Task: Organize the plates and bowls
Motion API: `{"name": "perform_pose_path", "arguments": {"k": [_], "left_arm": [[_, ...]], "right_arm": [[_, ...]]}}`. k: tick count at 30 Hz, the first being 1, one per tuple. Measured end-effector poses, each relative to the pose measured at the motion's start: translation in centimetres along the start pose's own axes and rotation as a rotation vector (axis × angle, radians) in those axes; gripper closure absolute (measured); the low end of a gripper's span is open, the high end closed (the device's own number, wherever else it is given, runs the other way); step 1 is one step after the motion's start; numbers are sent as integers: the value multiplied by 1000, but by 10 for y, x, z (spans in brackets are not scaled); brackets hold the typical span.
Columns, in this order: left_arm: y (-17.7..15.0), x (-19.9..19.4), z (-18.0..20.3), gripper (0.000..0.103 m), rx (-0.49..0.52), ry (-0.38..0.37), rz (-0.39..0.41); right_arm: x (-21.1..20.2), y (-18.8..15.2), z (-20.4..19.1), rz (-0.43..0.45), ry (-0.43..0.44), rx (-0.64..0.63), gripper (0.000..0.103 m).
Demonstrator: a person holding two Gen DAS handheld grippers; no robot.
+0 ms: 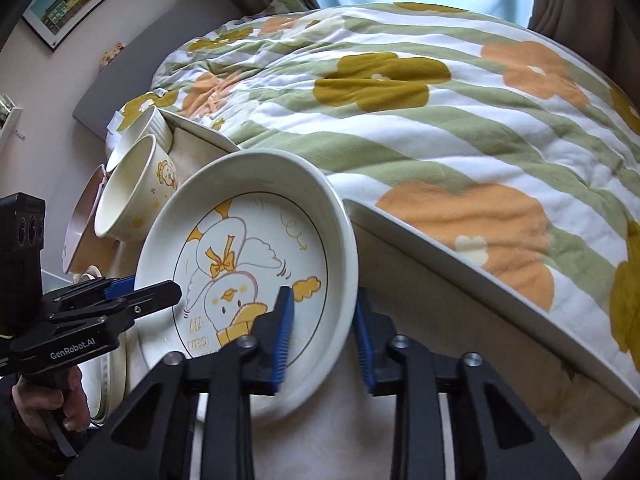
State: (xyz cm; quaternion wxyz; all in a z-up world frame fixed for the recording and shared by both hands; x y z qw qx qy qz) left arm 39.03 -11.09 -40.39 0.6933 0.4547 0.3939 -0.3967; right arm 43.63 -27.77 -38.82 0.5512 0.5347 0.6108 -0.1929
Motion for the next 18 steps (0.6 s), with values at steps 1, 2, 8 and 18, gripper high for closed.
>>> {"name": "perform_pose_path", "arguments": {"k": [1, 2, 8, 18], "left_arm": [[0, 1, -1, 77, -3, 7, 2], [0, 1, -2, 77, -8, 9, 2], [4, -1, -1, 77, -4, 38, 9], [10, -27, 10, 77, 65, 38, 55]], "right_arm": [[1, 1, 0, 0, -3, -7, 81], [2, 1, 0, 1, -1, -12, 81], [0, 0, 4, -13, 62, -24, 81], [-26, -3, -5, 56, 46, -11, 81]]}}
Point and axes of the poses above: each gripper's, at about its wrist camera, not at the fingertips, and x roughly the way its jaws point, z to its right, y to its top, the point moved 7 cm from there along x, roughly the way its jaws point, and after that the axes turned 1 degree about -z, right-handed, at the moved point
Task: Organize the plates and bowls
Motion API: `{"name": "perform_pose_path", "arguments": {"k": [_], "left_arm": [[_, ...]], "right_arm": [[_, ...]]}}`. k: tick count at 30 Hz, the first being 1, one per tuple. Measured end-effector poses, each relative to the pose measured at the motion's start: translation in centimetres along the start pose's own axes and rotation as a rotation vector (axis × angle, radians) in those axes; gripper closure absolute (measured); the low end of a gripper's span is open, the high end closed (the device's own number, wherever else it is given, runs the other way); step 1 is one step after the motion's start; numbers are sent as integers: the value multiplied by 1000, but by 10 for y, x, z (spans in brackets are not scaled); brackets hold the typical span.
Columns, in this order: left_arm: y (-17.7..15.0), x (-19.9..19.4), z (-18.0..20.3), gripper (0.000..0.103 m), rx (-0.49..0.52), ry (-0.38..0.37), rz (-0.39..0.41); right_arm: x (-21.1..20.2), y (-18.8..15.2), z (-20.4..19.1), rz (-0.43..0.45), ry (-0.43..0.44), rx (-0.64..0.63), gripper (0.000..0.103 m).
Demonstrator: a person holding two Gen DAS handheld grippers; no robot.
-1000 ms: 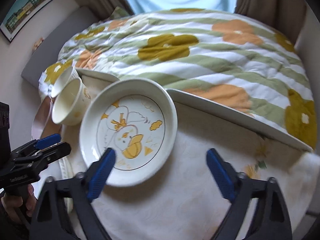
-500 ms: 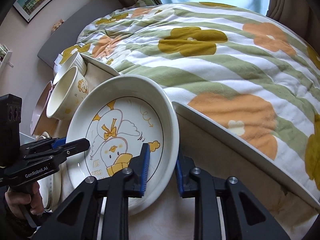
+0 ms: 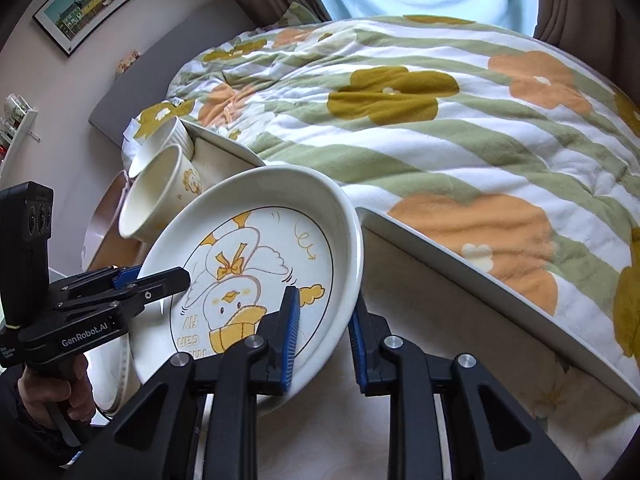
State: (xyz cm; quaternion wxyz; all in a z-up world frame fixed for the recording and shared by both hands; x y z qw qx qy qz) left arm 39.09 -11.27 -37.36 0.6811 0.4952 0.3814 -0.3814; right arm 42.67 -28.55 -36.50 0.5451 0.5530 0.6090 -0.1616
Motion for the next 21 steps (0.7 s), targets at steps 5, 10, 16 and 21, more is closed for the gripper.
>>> {"name": "perform_pose_path", "arguments": {"k": [5, 10, 16, 21], "left_arm": [[2, -32, 0, 77, 47, -38, 39], [3, -86, -6, 77, 144, -86, 97], [-11, -138, -40, 77, 259, -135, 112], [-30, -158, -84, 77, 335, -154, 95]], "right_arm": [[-30, -3, -20, 65, -29, 6, 81], [-63, -12, -55, 130, -68, 26, 81], [-84, -40, -117, 176, -121, 66, 81], [-73, -68, -170, 184, -154, 115, 81]]}}
Point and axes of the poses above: each gripper's, at about its wrist camera, not at the fingertips, and x roughly the way its jaws point, z to its right, y to its top, the point moved 7 cm from there along x, roughly the way its jaws point, and after that the axes turned 1 degree about -z, right-handed, at the moved point
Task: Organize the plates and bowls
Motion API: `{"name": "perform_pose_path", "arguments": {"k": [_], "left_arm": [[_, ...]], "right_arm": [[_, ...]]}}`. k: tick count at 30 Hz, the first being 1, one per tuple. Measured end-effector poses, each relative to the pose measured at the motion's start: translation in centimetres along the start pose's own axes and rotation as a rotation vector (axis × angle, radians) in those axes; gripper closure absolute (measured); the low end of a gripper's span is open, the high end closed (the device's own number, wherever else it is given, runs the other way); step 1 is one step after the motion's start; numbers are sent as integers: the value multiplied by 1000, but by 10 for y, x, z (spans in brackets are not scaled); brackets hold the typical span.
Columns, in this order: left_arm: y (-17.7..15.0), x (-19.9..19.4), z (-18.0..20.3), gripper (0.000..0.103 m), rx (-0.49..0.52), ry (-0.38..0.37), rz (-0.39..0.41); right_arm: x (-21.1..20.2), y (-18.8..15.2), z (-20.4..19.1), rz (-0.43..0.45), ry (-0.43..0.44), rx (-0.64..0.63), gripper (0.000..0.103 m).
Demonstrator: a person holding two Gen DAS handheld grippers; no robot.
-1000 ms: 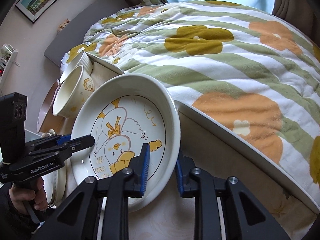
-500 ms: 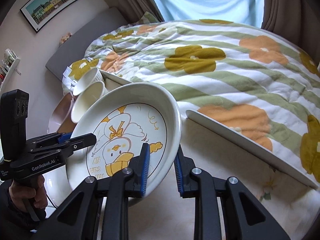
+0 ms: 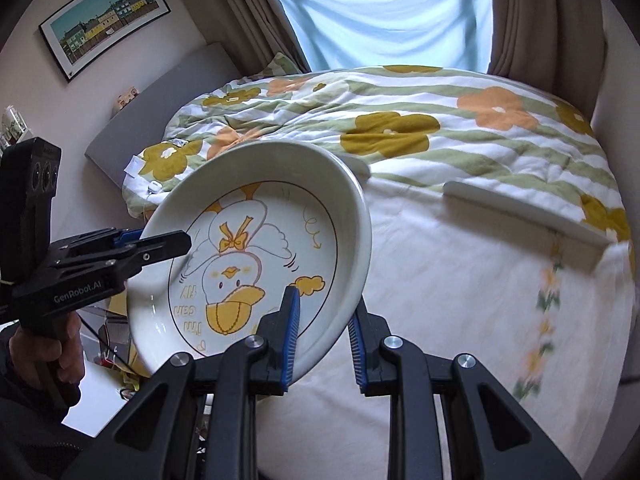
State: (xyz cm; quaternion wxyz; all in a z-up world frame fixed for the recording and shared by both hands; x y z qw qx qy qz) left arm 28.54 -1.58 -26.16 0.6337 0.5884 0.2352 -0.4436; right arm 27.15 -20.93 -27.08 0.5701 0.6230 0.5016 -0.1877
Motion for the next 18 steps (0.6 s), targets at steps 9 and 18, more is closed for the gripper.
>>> {"name": "perform_pose_path", "arguments": {"k": [9, 18], "left_arm": [[-69, 4, -50, 77, 65, -14, -117], [-106, 34, -64, 77, 7, -63, -181]], "right_arm": [[34, -58, -52, -67, -71, 85, 81], [54, -79, -57, -122, -125, 44, 81]]}}
Point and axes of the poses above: each gripper's, at about its wrist camera, not at the fingertips, and x roughly the way its jaws point, z to its right, y to its top, the point moved 7 cm from there along x, roughly the way its jaws point, and after that the axes turned 1 degree about -z, right-handed, at the moved point
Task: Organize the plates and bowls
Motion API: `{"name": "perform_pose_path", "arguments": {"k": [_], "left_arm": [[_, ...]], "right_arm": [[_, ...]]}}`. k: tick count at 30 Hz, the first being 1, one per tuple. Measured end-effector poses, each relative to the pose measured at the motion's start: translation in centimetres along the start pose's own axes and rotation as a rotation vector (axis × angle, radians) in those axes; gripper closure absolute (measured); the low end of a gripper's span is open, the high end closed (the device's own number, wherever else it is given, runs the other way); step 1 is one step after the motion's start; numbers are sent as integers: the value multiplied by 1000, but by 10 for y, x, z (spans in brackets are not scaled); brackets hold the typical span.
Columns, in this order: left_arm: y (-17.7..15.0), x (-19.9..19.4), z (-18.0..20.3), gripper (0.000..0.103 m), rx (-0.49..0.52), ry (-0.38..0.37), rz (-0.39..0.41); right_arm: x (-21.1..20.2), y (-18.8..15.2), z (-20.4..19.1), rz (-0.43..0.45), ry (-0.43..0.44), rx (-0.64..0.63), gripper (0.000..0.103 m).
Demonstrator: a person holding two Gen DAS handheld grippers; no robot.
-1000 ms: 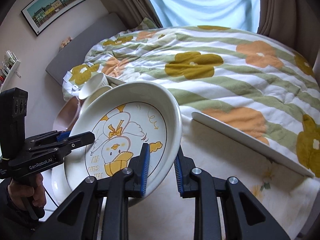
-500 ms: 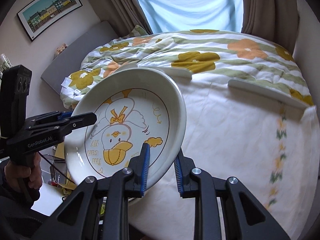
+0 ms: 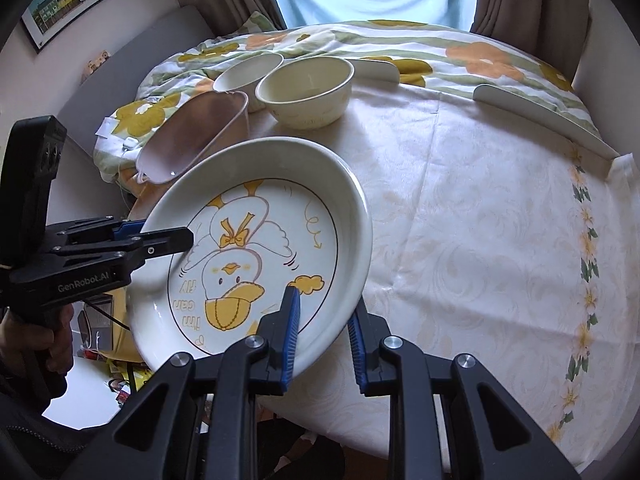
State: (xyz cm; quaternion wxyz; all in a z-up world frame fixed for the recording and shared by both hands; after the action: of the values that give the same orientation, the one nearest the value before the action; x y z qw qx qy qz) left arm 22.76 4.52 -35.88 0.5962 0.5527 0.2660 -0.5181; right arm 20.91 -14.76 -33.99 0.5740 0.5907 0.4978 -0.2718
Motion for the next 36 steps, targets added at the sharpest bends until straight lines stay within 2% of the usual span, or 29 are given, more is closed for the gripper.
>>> {"name": "perform_pose_path", "arguments": {"k": [11, 16, 21, 23, 34, 36], "left_arm": [[5, 19, -1, 77, 3, 45, -24], [2, 24, 2, 77, 55, 112, -29], [4, 23, 12, 77, 166, 231, -13], [4, 22, 13, 77, 191, 258, -8], [1, 14, 10, 77, 220, 315, 7], [1, 13, 8, 77, 210, 304, 8]], "right_arm": [[8, 0, 2, -6, -15, -35, 81], [8, -1, -2, -6, -31, -68, 81], [9, 0, -4, -10, -49, -75, 81], [9, 0, -4, -12, -61, -88, 81], [16, 2, -8, -13, -81, -101, 81], [17, 2, -9, -8, -87, -104, 81]]}}
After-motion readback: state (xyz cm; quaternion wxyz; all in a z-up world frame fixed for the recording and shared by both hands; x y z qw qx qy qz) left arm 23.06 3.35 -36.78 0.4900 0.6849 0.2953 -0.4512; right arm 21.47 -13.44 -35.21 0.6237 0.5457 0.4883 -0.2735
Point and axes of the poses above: each gripper's, at about its wrist camera, not at the fingertips, and x roughly the way its jaws point, z to its right, y to its top, the point moved 7 cm from there along x, roughly the way its jaws point, and after that the axes turned 1 degree about -z, right-handed, at the moved point
